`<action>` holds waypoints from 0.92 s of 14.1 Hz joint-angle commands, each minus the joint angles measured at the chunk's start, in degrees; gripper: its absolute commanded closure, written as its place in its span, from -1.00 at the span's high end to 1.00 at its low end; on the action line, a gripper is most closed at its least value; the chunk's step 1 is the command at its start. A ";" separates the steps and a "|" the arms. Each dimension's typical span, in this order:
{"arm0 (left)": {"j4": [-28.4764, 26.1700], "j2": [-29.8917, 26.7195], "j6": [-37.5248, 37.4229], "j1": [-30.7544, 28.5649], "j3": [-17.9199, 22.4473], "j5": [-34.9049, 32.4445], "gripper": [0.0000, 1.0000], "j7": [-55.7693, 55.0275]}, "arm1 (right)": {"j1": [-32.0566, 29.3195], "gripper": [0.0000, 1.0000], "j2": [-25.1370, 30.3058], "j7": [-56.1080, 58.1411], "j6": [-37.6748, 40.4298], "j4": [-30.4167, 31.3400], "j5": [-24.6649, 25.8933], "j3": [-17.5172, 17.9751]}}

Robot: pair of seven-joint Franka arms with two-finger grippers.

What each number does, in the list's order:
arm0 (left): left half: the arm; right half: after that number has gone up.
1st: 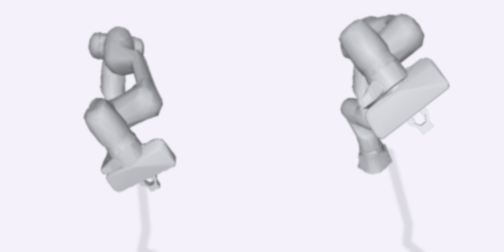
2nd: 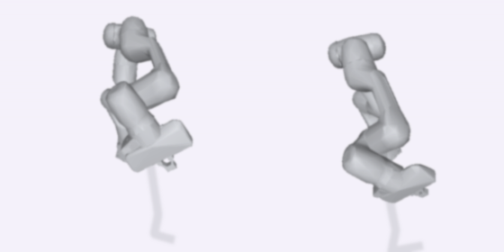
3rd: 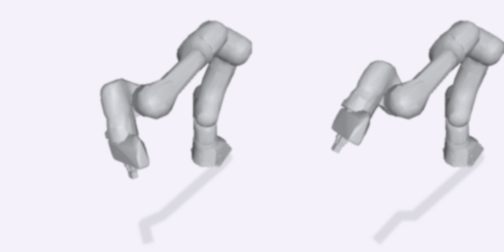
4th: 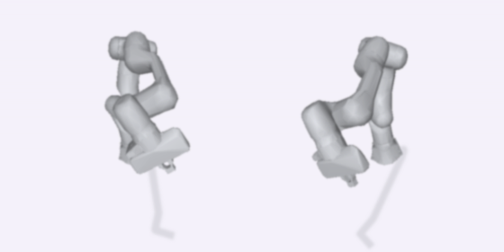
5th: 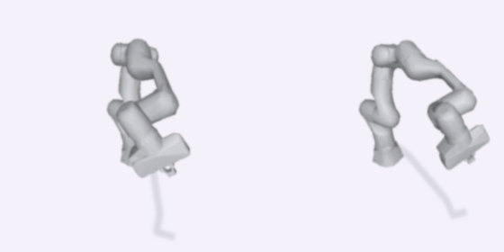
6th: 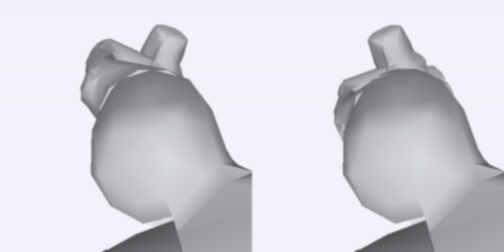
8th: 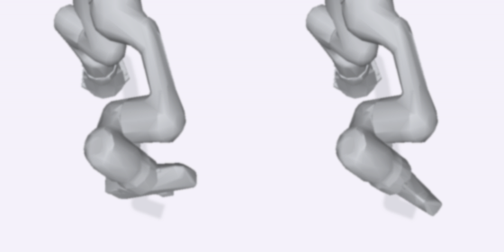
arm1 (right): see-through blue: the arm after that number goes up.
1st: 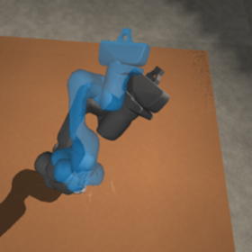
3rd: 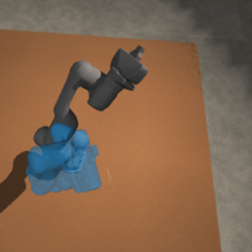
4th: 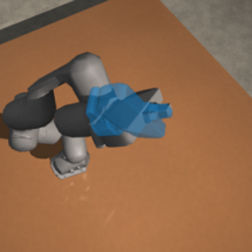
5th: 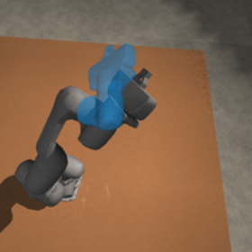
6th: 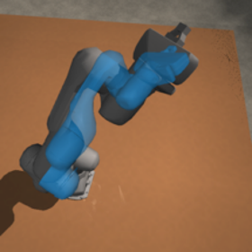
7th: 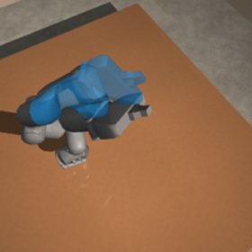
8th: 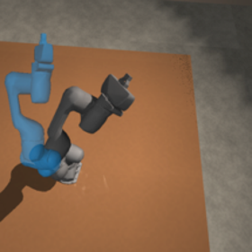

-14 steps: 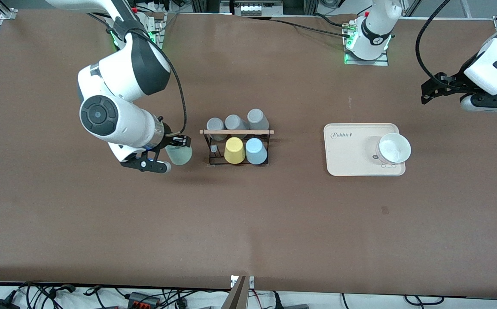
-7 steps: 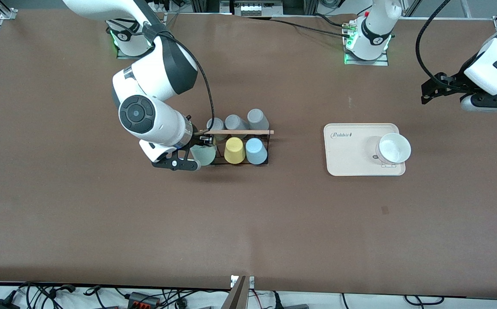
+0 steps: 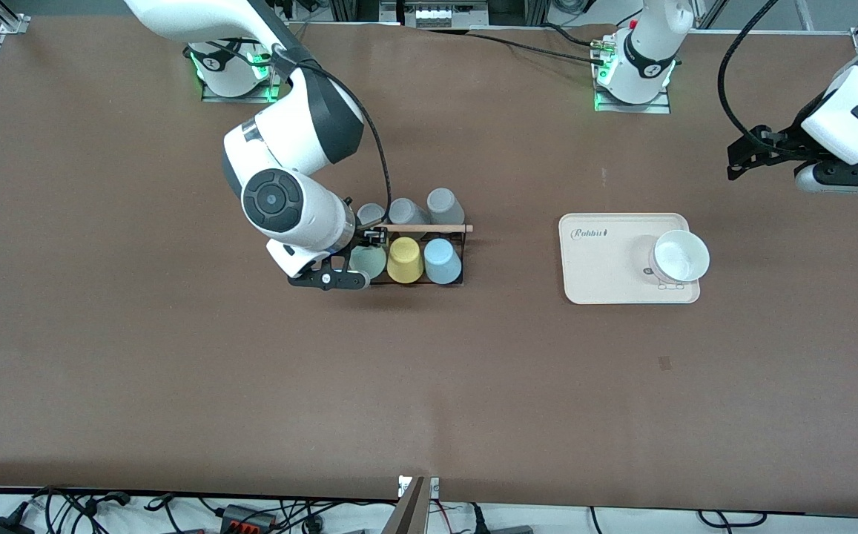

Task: Hang scattered cups on rack with three cups
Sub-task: 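Lift and carry the teal cup with the right gripper to the rack, then hang the teal cup on the rack peg beside the yellow cup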

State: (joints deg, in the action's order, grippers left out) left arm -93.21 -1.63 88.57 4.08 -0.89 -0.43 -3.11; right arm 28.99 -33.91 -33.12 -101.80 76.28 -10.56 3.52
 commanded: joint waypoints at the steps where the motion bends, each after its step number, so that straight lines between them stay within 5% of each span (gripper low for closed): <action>1: 0.57 0.14 -0.50 -0.39 -0.08 0.87 1.00 1.18 | 0.11 -0.45 -1.68 -0.45 1.17 -1.93 -0.08 -0.09; 13: 0.57 0.14 -0.59 -0.48 -0.08 0.87 1.00 1.27 | 1.25 -0.44 -5.29 -0.63 0.55 -2.01 -0.08 -0.09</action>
State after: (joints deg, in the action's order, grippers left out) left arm -93.21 -1.63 88.57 4.02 -0.89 -0.43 -3.10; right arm 29.88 -37.89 -33.11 -101.86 76.25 -10.55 3.50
